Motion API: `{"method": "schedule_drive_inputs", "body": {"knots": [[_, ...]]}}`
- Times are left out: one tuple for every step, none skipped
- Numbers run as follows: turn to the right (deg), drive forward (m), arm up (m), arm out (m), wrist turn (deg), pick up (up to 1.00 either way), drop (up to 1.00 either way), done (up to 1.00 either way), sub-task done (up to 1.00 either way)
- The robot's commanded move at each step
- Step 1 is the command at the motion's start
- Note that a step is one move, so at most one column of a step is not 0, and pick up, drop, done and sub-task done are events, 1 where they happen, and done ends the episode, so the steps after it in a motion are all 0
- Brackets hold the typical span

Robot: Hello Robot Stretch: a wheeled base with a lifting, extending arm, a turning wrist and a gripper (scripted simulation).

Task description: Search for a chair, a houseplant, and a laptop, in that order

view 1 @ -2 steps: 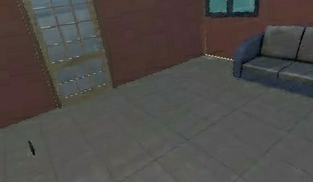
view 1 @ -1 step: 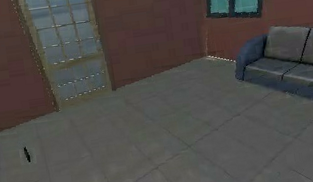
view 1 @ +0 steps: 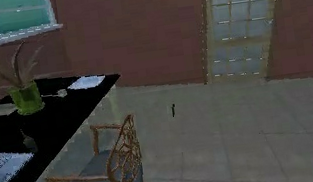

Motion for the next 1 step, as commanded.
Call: {"method": "schedule_drive_inputs", "body": {"knots": [[-45.0,0.00,0.00,0.00,0.0,0.00,0.00,0.00,0.00]]}}
